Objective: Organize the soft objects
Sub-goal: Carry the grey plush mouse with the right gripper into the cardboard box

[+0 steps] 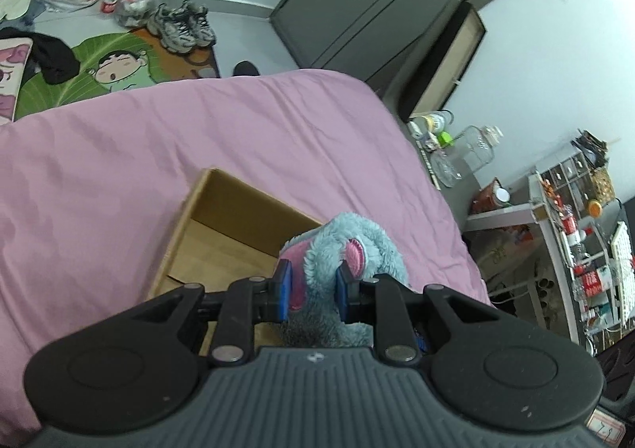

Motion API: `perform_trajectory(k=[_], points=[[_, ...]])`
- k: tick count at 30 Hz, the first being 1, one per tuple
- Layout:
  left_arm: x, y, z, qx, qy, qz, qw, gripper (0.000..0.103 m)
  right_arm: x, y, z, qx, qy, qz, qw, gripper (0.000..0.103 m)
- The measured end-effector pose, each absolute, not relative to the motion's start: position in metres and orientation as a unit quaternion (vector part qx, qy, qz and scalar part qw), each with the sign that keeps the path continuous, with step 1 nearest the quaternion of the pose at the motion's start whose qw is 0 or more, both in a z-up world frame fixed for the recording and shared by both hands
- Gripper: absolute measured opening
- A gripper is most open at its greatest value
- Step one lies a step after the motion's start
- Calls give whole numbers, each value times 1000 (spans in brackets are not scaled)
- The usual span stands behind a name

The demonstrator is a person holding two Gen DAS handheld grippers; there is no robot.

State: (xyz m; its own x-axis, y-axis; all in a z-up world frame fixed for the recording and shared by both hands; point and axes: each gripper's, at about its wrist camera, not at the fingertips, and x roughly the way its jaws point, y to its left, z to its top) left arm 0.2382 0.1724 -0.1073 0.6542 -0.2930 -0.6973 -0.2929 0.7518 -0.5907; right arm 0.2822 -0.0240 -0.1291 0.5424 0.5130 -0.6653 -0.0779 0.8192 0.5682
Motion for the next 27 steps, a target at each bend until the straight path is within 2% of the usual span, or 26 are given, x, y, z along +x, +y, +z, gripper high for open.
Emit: perform_trajectory(k=[17,27], points=[[275,208,-162,-358,469,42,806,22,322,5,-184,254,507,164,807,20],[285,212,-169,-353,487,67,796,23,326,7,-184,256,522,160,798,23]])
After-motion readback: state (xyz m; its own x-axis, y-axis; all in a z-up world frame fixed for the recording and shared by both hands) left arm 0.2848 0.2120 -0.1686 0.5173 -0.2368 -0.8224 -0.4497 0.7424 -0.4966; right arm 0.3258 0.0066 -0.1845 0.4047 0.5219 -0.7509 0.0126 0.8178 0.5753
